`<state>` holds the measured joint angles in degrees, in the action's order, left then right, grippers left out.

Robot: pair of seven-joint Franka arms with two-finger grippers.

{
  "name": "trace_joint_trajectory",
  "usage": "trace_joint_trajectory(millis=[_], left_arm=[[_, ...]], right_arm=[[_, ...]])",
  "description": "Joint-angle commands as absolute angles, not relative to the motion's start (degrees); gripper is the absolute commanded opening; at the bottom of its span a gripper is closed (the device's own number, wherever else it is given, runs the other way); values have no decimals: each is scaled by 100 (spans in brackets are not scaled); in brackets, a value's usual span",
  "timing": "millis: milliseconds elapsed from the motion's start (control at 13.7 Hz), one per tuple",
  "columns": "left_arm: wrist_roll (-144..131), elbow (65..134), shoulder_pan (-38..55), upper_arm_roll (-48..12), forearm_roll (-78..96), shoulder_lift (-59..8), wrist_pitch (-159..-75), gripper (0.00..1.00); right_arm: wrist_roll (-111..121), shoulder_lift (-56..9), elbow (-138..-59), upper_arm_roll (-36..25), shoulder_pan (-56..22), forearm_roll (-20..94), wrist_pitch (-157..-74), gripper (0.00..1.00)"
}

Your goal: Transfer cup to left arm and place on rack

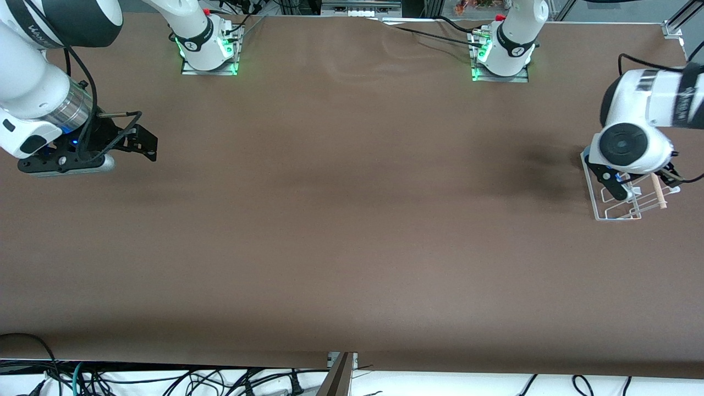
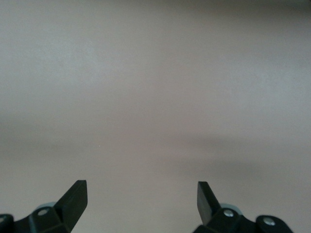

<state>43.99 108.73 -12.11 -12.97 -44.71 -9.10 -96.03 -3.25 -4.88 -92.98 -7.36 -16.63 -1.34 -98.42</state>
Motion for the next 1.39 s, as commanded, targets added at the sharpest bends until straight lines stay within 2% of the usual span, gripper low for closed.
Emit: trace_joint_trajectory(millis=[0, 219, 438, 803, 1096, 1315], left_arm=[[4491, 10005, -1195, -1318, -3354, -870, -9510, 100], [4221, 9143, -1195, -1257, -1929, -826, -9431, 100], [2932, 8606, -1195, -1160, -1065, -765, -8914, 100], [891, 8631, -881, -1082, -335, -264, -8798, 100], [-32, 8578, -414, -195, 762, -272, -8623, 100], [-535, 8578, -158, -79, 739, -290, -8254, 100]], right_arm=[[-229, -475, -9281, -756, -1687, -185, -9870, 100], [-229, -475, -9281, -756, -1679, -176, -9861, 100], [-194, -449, -9273, -756, -1679, -176, -9853, 100], [-44, -439, -9255, -773, -1679, -149, -9826, 100], [-35, -439, -9255, -773, -1679, -141, -9826, 100], [-35, -439, -9264, -773, -1679, -141, -9826, 100]])
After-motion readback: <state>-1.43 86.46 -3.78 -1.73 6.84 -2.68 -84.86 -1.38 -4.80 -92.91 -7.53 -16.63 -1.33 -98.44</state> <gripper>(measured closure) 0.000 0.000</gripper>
